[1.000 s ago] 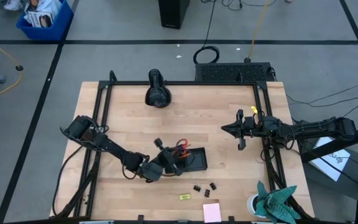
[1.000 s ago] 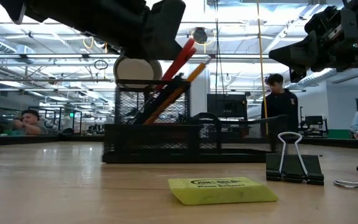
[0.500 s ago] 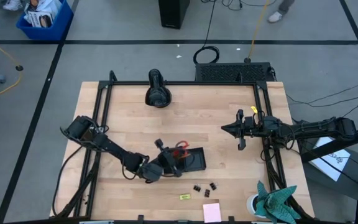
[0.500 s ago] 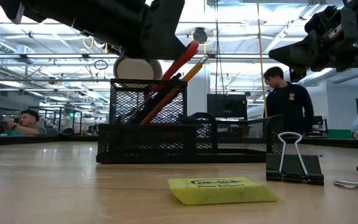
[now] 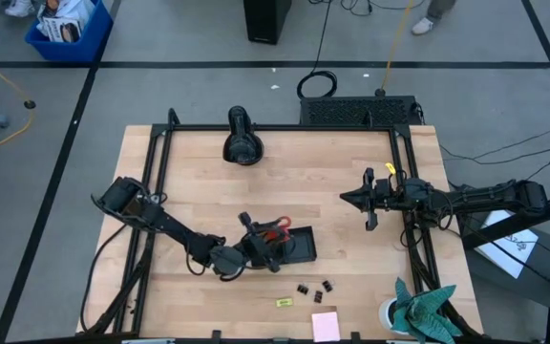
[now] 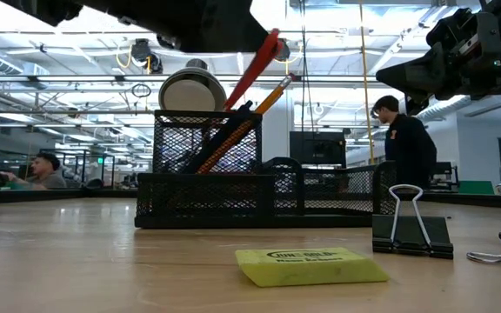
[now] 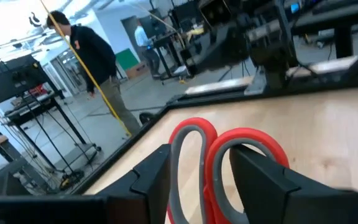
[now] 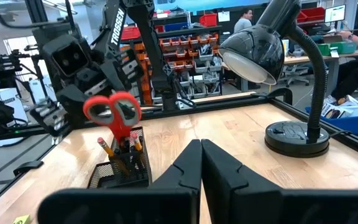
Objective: Pick and place office supplies into organizer
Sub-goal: Put the red scissor into the desk organizer, then put the yellow eraser into the desk organizer
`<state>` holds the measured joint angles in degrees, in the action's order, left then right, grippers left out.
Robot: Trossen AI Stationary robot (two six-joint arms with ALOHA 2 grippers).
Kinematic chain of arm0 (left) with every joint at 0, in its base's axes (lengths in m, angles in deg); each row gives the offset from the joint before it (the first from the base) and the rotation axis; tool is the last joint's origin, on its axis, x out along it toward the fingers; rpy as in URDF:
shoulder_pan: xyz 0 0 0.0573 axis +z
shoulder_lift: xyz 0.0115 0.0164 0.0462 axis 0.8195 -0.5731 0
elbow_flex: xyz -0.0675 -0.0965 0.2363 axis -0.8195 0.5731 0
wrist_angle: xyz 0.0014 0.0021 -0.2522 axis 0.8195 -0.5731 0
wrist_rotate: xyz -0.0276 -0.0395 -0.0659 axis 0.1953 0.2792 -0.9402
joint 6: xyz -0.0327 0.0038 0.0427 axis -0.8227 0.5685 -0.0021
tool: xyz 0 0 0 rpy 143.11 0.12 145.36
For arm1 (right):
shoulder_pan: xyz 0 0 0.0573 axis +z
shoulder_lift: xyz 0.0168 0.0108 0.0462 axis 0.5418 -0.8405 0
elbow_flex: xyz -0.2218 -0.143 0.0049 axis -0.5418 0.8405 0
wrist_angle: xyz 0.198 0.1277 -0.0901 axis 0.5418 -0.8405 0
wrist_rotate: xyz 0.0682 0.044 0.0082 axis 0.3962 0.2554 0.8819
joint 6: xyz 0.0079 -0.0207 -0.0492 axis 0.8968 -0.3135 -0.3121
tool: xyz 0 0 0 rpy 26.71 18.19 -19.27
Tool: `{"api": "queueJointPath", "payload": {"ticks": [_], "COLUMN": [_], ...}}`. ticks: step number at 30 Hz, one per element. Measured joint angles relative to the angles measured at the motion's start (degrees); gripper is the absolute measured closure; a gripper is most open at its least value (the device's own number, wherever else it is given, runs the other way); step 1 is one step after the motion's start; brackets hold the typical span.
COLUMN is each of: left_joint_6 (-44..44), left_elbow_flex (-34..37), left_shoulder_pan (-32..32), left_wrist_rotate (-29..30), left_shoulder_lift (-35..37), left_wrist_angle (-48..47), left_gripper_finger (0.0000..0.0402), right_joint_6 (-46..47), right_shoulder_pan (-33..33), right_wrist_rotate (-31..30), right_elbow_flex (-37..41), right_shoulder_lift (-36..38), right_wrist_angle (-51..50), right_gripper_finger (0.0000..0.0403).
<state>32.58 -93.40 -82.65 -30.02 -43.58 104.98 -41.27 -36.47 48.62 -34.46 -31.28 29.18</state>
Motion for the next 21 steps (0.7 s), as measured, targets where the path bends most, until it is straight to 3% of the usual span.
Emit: {"api": "queueJointPath", "payload": {"ticks": [5, 13, 21], "left_joint_6": [-3.5, -19.3, -17.6], "left_elbow_flex": [0.0, 0.0, 0.0], "left_shoulder_pan": [-0.2, 0.4, 0.2], "left_wrist_rotate": [0.1, -1.0, -1.5], "left_shoulder_lift": [0.5, 0.5, 1.7], "left_wrist_angle": [-5.0, -20.0, -19.9], "left_gripper_finger": [0.0232, 0.0246, 0.0308], "right_joint_6": [0.0, 1.1, 1.0], "right_shoulder_pan": [0.0, 0.0, 0.0], "right_wrist_rotate": [0.0, 0.1, 0.1], "right_elbow_flex": [0.0, 0.0, 0.0], "right_shoulder_lift": [0.0, 0.0, 0.0], "right_wrist_angle": [0.1, 0.1, 0.9], "right_gripper_finger": [0.0399, 0.0399, 0.0399]}}
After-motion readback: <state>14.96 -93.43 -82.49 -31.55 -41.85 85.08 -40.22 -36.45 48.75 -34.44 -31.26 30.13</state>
